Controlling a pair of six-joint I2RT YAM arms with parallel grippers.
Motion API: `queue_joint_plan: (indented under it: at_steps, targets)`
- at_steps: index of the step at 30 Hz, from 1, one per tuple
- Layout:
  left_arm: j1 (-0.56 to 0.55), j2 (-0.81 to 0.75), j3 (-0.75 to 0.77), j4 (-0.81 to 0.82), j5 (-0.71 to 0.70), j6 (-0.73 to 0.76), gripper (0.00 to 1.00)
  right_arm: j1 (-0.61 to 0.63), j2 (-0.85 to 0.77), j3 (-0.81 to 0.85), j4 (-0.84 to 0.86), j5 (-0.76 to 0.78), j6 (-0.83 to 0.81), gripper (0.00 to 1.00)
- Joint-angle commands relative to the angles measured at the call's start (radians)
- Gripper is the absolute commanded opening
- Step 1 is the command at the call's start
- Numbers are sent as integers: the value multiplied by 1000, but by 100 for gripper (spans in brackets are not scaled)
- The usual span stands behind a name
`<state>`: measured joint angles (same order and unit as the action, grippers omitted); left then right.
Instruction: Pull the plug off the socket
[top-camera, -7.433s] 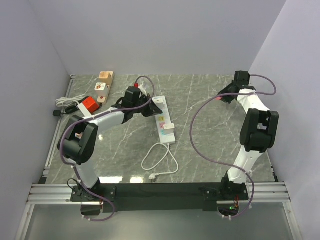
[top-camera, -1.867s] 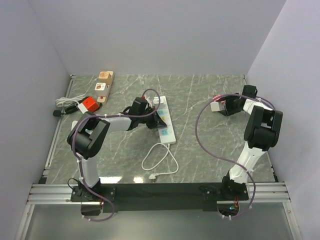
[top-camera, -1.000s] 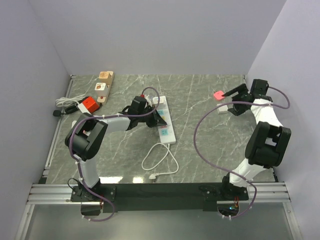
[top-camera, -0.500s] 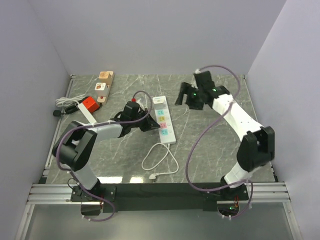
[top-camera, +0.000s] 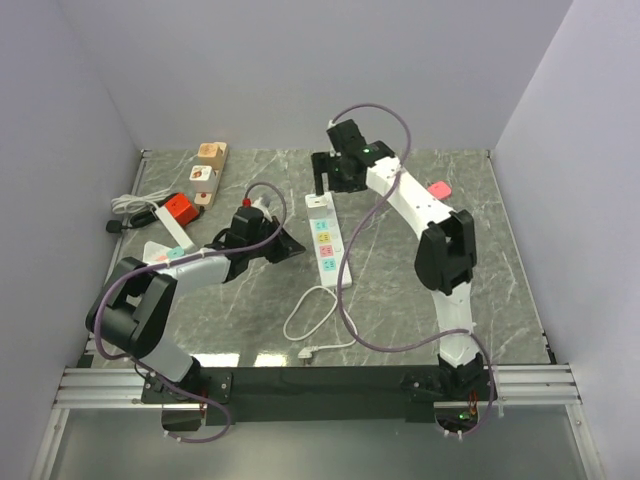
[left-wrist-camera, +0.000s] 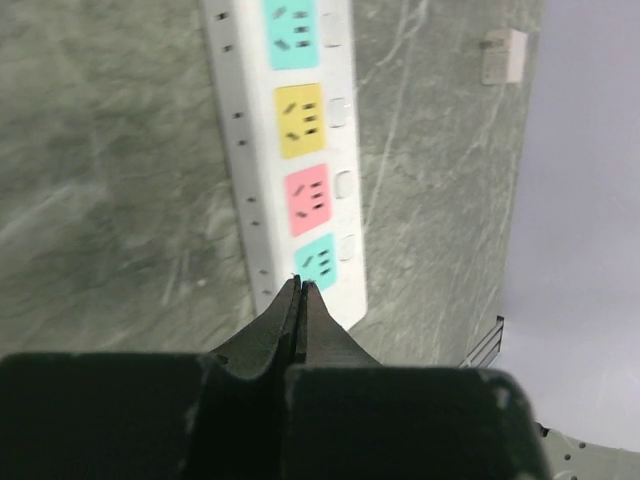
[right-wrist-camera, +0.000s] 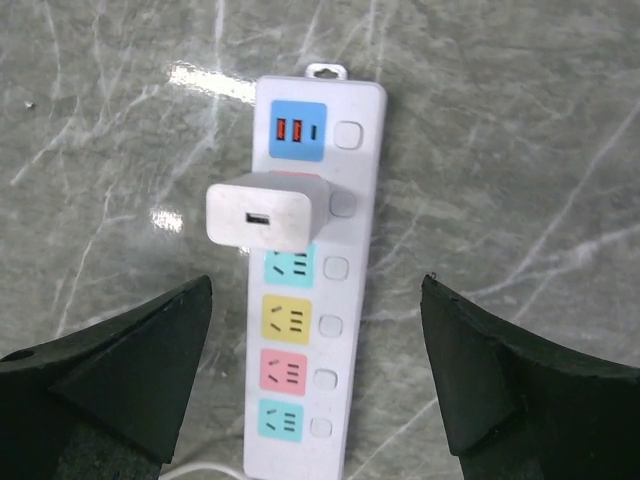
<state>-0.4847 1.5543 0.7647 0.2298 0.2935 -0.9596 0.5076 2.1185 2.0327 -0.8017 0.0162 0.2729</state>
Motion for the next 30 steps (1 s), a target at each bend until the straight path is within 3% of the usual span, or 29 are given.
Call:
queue_joint_plan:
  at_steps: [1, 18, 30]
  targets:
    - [11, -25, -25, 45, 1, -8, 1, 25, 37, 107, -37, 28, -60, 91]
    - [12, 12, -42, 92, 44, -24, 1, 85, 235, 216, -62, 114, -40, 93]
    - [12, 52, -8, 89, 62, -22, 1, 85, 316, 297, -36, 73, -11, 83]
